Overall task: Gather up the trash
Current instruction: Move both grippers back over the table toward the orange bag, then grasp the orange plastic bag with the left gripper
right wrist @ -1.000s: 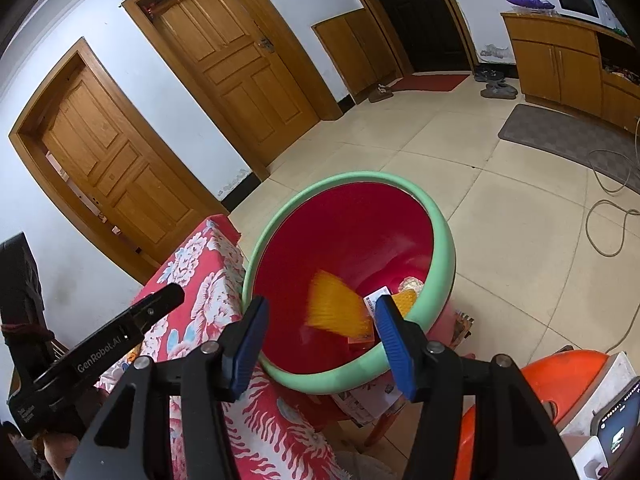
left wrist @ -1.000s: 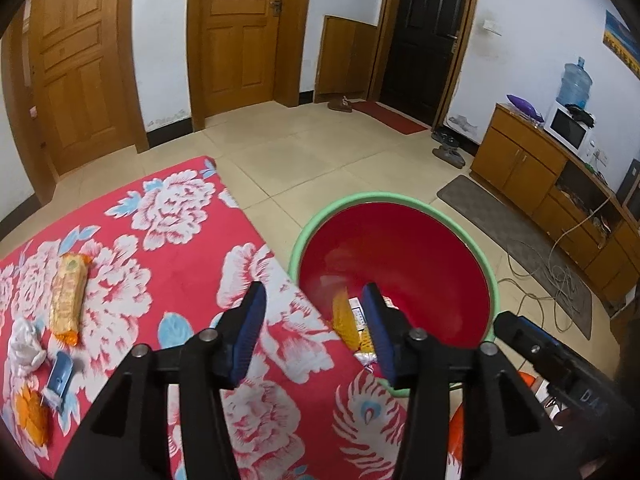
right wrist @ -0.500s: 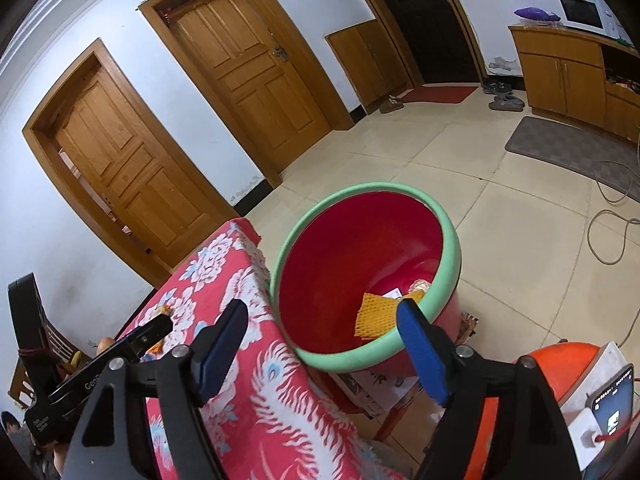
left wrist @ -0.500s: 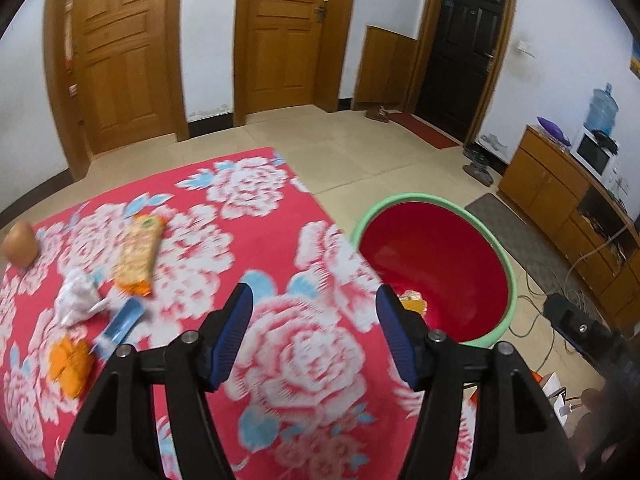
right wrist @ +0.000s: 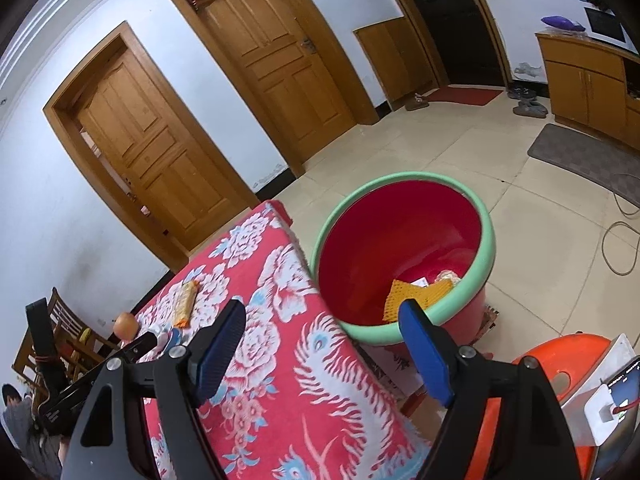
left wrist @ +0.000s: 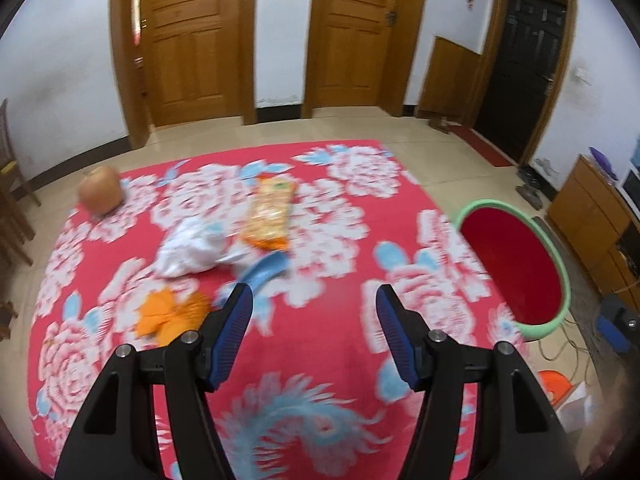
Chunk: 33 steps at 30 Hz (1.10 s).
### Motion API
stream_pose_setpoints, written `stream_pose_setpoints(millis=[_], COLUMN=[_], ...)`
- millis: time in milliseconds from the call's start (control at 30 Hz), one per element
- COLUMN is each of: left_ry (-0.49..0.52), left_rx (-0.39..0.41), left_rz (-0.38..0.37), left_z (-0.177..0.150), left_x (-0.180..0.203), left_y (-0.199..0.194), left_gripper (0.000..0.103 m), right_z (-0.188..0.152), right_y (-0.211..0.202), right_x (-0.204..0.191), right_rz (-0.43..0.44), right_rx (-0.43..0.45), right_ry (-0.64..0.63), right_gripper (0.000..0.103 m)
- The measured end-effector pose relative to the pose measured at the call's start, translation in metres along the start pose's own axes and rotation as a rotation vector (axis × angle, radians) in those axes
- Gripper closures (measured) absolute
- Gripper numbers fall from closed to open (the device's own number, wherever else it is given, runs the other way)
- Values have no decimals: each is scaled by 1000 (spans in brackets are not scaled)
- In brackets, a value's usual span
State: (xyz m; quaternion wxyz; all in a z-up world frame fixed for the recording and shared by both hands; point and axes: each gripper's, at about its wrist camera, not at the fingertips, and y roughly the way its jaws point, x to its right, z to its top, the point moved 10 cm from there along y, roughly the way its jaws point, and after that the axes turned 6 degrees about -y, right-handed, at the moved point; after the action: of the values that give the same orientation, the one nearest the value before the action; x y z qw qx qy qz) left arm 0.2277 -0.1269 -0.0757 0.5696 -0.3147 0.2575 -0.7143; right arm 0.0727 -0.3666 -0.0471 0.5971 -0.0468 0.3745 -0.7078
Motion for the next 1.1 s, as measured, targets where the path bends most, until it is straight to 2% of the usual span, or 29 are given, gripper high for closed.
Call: stream_pose_setpoints(millis=[200, 433, 700, 933, 1100], left_ry=[-46, -90, -125, -172, -180], left_rx=[-30, -74, -123, -129, -113], left_rz=[82, 138, 145, 95, 54], left_z=[-10, -22, -30, -31, -28], left_x=[-49, -87, -105, -110, -110], left_y=[8, 24, 44, 46, 39], left_gripper=[39, 39, 39, 64, 68], right_z=[-6, -12, -15, -17, -21], right_y=[2, 8, 11, 16, 19], right_x=[-13, -25, -39, -56, -68], right_rz=[7, 10, 15, 26, 45], right_rx=[-17, -39, -53, -64, -80], right_ry=[-24, -49, -82, -123, -145], right_gripper=[22, 22, 22, 22, 22])
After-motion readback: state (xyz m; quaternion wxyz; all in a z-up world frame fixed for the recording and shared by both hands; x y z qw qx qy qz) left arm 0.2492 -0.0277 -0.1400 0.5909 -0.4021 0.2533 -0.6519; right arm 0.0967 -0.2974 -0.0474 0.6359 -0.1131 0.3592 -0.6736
